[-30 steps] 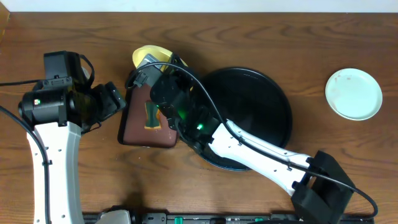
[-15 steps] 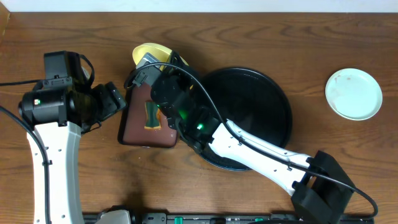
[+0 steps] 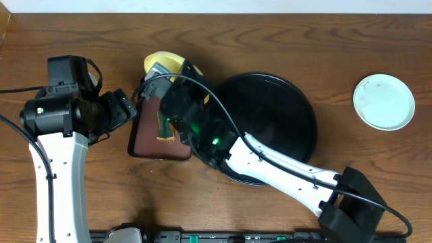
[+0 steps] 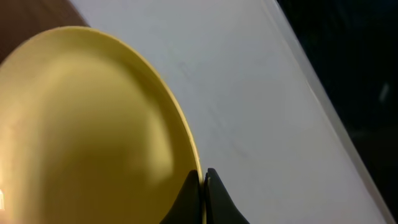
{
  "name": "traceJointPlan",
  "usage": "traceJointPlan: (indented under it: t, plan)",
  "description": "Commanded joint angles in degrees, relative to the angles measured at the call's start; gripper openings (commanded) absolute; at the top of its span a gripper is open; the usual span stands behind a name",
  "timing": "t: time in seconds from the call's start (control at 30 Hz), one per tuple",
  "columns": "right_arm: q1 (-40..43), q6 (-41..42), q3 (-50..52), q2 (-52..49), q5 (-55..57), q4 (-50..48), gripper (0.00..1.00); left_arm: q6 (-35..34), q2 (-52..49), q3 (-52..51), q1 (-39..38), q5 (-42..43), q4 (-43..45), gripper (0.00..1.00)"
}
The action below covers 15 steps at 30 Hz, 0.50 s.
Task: Clean dirty plates on tray and stack at the side
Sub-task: 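Lower the yellow plate onto the pale green plates and release it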
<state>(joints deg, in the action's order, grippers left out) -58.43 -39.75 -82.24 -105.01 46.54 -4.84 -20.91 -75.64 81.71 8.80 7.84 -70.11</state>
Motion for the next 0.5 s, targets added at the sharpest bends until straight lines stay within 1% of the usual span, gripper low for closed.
traceJointPlan:
  t: [0.0, 0.03, 0.1, 0.13, 0.2, 0.3, 0.4, 0.47]
  plan:
    - [-0.92, -2.4, -0.9, 1.14, -0.15, 0.63, 0.01, 0.52, 0.04, 1.03, 0.24, 0.52, -0.15, 0.89]
    - [-0.81, -1.95, -0.9, 1.07, 1.36, -0.52, 0.01, 0.52, 0.04, 1.03, 0.24, 0.52, -0.15, 0.89]
    - [-0.09, 2.21, -0.92, 1.11, 1.18, -1.38, 0.01, 0.52, 0.04, 1.03, 0.24, 0.52, -0.15, 0.89]
    - [-0.09, 2.19, -0.92, 1.36, -0.83, -0.07, 0.01, 0.52, 0.04, 1.03, 0.24, 0.52, -0.15, 0.89]
    - [-0.55, -0.87, -0.92, 1.51, -3.52, 1.44, 0.01, 0.52, 0.04, 1.03, 0.24, 0.52, -0.15, 0.89]
    - [-0.07, 0.66, -0.92, 1.51, -2.6, 1.09, 0.01, 0.52, 0.04, 1.03, 0.24, 0.52, -0.15, 0.89]
    - [-0.44, -3.37, -0.92, 1.51, -0.66, 1.11, 0.01, 0.52, 0.04, 1.03, 0.24, 0.52, -0.15, 0.89]
    - [0.07, -1.81, -0.92, 1.51, -0.35, 0.83, 0.01, 0.52, 0.04, 1.03, 0.24, 0.52, -0.15, 0.89]
